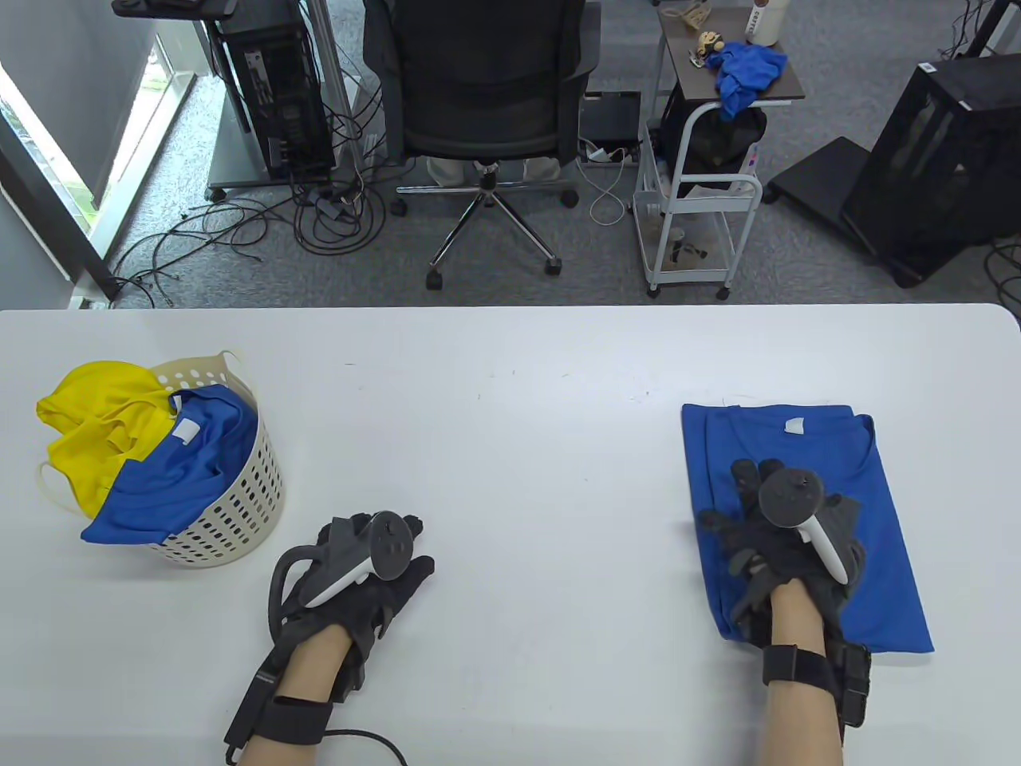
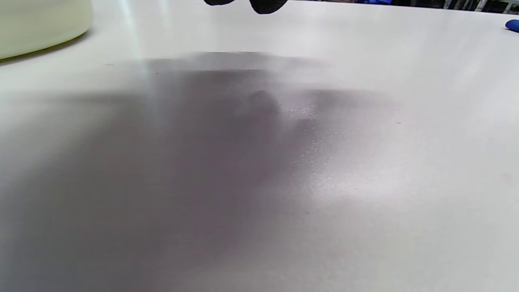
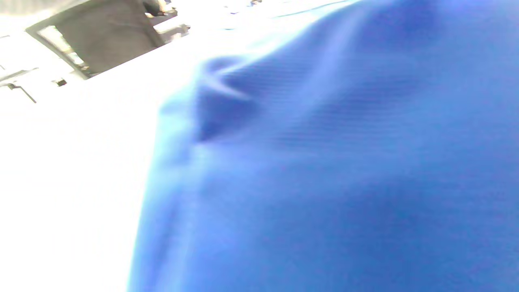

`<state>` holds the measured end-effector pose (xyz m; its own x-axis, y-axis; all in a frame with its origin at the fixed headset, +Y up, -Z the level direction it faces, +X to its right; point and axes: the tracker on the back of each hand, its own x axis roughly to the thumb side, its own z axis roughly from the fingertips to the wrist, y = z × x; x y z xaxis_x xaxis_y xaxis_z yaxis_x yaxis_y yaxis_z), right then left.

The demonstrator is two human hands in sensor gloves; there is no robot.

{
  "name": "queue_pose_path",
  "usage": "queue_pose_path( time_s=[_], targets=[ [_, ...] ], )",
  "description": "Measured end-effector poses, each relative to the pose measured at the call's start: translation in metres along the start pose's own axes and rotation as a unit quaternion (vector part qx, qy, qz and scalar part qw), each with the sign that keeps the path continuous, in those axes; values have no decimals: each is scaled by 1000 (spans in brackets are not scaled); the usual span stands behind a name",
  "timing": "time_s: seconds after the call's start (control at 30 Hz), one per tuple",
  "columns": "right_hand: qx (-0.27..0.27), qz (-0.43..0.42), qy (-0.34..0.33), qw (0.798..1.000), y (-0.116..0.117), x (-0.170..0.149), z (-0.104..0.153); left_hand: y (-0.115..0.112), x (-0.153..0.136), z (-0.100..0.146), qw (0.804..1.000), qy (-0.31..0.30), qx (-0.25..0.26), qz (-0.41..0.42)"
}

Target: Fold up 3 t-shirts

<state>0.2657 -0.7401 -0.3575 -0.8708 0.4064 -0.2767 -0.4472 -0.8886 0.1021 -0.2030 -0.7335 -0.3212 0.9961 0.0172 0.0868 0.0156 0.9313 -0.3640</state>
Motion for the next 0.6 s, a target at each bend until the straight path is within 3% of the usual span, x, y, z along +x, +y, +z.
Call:
queue_pose_path(
  time_s=[0.17,0.3,0.47,0.6],
  targets=[
    [11,24,-57,998,9,40,5,3,9,4,1000,-8,13,-14],
    [13,20,-124,992,14,74,18,17,12,16,998,-12,59,-15],
    [19,19,-206,978,20,111,39,57,12,39,991,-5,135,4],
    [7,45,-238,970,22,124,51,112,-9,65,982,40,184,-14]
  ],
)
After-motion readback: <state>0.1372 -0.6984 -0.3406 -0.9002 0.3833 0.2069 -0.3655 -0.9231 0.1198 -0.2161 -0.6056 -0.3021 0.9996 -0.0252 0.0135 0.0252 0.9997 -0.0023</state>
